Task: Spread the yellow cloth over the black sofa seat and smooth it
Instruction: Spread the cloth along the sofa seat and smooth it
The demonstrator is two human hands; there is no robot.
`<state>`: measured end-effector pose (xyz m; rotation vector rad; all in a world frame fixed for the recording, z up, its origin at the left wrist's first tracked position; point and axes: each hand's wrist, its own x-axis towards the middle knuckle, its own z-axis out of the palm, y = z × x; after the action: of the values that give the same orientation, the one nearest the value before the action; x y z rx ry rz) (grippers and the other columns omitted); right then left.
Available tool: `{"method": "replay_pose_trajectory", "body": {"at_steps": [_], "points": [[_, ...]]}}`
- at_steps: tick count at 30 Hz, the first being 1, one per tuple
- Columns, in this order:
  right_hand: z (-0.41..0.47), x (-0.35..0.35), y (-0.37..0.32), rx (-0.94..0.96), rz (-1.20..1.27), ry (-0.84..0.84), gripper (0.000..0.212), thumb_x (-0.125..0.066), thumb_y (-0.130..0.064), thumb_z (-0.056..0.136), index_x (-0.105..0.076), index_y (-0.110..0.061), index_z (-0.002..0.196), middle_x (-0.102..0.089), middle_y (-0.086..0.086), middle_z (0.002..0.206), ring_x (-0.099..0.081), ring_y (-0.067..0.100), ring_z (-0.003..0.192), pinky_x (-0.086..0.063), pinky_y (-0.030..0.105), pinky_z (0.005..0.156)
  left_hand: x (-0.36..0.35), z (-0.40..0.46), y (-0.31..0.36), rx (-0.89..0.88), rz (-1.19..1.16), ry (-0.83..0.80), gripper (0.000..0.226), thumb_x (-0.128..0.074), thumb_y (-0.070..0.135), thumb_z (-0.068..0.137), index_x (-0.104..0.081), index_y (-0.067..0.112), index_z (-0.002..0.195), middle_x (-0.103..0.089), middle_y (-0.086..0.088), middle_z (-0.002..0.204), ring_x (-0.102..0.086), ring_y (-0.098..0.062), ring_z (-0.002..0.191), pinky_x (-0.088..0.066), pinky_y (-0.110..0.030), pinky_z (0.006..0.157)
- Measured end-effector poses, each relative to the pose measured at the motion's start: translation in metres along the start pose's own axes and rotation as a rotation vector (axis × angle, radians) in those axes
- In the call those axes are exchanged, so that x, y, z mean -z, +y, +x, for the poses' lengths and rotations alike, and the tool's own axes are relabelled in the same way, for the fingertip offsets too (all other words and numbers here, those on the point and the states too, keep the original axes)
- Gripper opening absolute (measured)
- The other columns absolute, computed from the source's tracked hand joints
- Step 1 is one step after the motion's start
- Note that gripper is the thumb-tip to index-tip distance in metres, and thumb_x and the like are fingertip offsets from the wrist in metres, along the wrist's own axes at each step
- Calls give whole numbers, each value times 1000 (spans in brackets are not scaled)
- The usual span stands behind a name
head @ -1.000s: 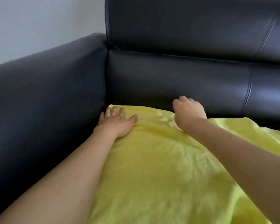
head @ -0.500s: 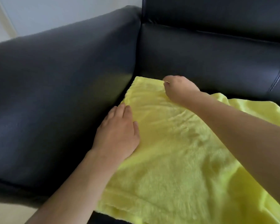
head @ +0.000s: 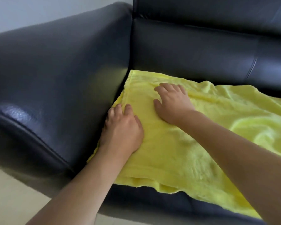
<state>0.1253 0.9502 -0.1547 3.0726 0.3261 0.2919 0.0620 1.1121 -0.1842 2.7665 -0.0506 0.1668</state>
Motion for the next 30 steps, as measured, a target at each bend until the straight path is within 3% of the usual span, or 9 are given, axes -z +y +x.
{"method": "replay_pose_trajectory", "body": {"at_steps": [2,5,9,11,16,20,23,28,30], "points": [[-32,13,-6,18,46,42,39,-41,-34,98,-46,-23,135,-43,-1,141,-35,22,133,-22,36,112,8,-6,3,-44,12,60,41,-34,19,95,-40,7,135,-47,-15,131,-42,-31,116,-39,-41,94],[-83,29,-13,11,102,64,21,-45,-30,97,-56,-21,112,-54,-3,114,-49,19,110,-36,30,94,28,-35,6,-138,118,94,39,-40,10,90,-42,8,129,-42,-11,128,-47,-30,106,-43,-37,81],[-140,50,-22,-16,198,-129,11,-47,-34,96,-53,-26,93,-52,-14,89,-52,11,85,-43,25,74,59,-66,-11,-338,182,-85,20,-42,2,84,-50,12,99,-40,-4,117,-46,-23,93,-45,-35,75],[-156,52,-26,-19,250,-195,15,-49,-41,94,-53,-28,89,-52,-16,85,-52,6,80,-41,22,70,67,-71,-20,-421,219,-196,23,-43,1,83,-53,15,98,-42,2,109,-48,-19,93,-48,-35,72],[-174,56,-45,29,259,-246,29,-53,-61,86,-52,-33,92,-51,-18,86,-51,2,81,-43,21,72,73,-92,-27,-520,265,-245,25,-49,3,81,-49,19,99,-42,5,100,-47,-18,96,-50,-36,73],[-175,55,-46,107,162,-225,32,-54,-64,82,-49,-35,93,-50,-18,89,-49,5,82,-45,23,74,70,-96,-32,-541,303,-121,21,-48,3,84,-39,21,78,-35,6,84,-43,-18,85,-38,-33,61],[-179,52,-45,119,159,-206,30,-52,-63,83,-47,-36,94,-49,-17,91,-48,6,85,-45,24,75,71,-99,-30,-529,298,-13,27,-41,-2,83,-29,19,70,-29,4,77,-39,-20,81,-33,-33,61],[-181,46,-37,47,179,-209,30,-58,-51,88,-49,-31,108,-47,-13,102,-45,10,98,-39,25,86,80,-107,-22,-622,303,218,25,-37,-5,60,-55,11,66,-44,-8,71,-47,-31,69,-33,-37,61],[-182,48,-31,22,177,-230,30,-60,-49,88,-49,-31,109,-46,-12,104,-44,11,100,-37,26,89,75,-114,-22,-539,455,140,35,-36,-4,70,-62,14,83,-55,-7,86,-52,-31,87,-37,-40,78]]}}
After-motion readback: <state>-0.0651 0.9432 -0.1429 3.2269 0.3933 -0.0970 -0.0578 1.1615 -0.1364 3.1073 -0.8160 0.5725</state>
